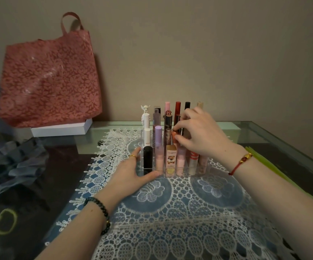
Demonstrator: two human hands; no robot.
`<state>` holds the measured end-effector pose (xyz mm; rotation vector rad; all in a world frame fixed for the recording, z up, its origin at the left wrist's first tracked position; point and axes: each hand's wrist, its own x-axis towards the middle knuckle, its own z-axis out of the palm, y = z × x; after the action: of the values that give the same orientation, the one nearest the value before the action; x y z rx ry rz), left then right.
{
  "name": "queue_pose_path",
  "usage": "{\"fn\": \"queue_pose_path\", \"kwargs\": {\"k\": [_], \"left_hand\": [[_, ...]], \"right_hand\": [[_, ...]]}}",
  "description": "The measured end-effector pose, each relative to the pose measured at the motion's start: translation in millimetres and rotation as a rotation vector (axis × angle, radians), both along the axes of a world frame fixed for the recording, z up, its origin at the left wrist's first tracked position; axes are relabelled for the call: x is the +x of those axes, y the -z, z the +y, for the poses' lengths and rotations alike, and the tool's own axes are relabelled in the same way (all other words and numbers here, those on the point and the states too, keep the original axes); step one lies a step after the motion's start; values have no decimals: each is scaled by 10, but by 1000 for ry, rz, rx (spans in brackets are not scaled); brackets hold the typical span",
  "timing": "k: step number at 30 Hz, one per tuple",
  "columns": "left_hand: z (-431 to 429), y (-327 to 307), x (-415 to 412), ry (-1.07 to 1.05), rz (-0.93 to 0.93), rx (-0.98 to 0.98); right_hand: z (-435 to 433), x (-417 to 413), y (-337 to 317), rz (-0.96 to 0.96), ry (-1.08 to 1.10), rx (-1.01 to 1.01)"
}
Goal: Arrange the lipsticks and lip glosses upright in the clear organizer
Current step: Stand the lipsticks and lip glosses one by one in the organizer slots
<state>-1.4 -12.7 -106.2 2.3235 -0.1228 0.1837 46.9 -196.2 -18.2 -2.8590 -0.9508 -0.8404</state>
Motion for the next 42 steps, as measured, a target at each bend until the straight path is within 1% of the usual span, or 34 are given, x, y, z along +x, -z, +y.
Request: {"fn": "queue_pose_path", "kwargs": {"k": [9,15,21,24,29,42], "left_hand": [[2,26,23,-8,-7,0],[8,29,36,-3,-10,-12],[10,25,36,-3,-17,-6],[23,30,42,-1,-26,9],[22,27,45,-4,-26,18],[6,12,29,0,-4,13]], "right_hand": [[9,-1,-48,80,24,112],[-8,17,-97,119,20,95],[-25,31,-127,171,-14,123],[-4,23,-138,223,-43,177],[8,6,-157,252,-43,235],[3,31,-130,250,-21,204]]}}
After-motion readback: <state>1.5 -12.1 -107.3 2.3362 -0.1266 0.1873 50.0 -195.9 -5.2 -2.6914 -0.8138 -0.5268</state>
